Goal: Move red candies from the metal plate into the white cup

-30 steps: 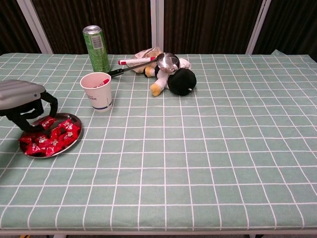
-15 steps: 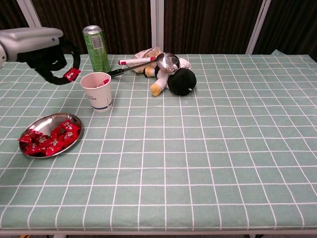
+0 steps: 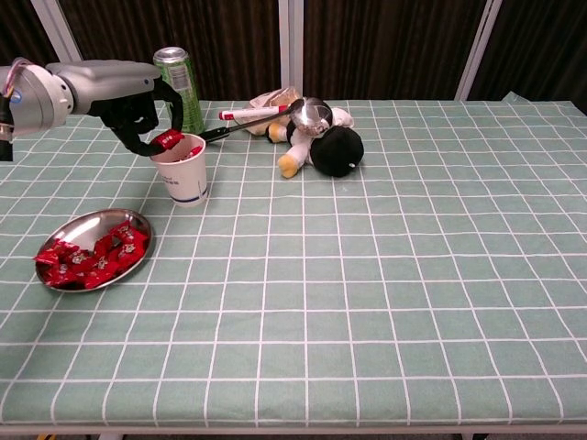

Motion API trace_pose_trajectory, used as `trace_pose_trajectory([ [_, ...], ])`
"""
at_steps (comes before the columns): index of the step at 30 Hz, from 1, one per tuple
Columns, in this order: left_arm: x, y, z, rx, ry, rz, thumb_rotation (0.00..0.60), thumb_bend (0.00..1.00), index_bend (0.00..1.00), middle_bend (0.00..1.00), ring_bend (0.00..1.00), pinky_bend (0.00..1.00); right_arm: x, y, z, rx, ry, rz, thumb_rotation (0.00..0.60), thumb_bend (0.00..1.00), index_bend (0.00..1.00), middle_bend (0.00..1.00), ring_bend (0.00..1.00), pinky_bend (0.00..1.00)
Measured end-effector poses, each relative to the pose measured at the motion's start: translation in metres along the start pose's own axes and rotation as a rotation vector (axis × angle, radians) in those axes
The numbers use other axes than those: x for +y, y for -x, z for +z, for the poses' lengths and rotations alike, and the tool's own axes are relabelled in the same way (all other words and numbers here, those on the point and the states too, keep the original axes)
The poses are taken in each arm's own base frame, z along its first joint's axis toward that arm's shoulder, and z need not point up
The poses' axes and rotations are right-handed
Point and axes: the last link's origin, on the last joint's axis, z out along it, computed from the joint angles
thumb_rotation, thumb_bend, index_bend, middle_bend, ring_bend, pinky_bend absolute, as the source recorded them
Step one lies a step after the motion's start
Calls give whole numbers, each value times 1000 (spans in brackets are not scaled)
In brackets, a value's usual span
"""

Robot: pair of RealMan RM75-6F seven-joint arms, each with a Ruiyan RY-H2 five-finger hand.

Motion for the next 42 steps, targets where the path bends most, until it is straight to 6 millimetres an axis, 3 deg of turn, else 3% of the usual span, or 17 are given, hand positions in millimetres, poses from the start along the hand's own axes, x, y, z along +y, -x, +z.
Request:
trace_pose_trajectory([
  [9, 0, -7, -14, 34, 6, -20, 600, 353, 353, 959, 942, 1000, -1, 1, 4, 2, -11, 7, 600, 23, 42, 144, 0, 103],
  [15, -20, -13, -49, 115, -20, -45, 600, 321, 363, 959, 942, 1000, 0, 0, 4, 10, -13, 8, 600, 23, 43, 145, 0, 103],
  [22, -54, 19, -107, 54, -58, 8, 600, 293, 416, 958, 941, 1000, -1, 0, 6, 12, -21, 12, 600, 23, 42, 146, 0, 103],
  [25, -60, 35, -121, -3, -74, 26, 600, 285, 422, 958, 941, 1000, -2, 1, 6, 9, -24, 11, 600, 23, 43, 146, 0, 103],
  [35, -57, 64, -124, -134, -111, 40, 600, 279, 425, 958, 941, 1000, -3, 0, 6, 8, -22, 10, 600, 23, 43, 147, 0, 103],
  [42, -57, 73, -121, -186, -145, 44, 600, 279, 430, 958, 941, 1000, -1, 2, 7, 4, -20, 14, 600, 23, 42, 149, 0, 103],
])
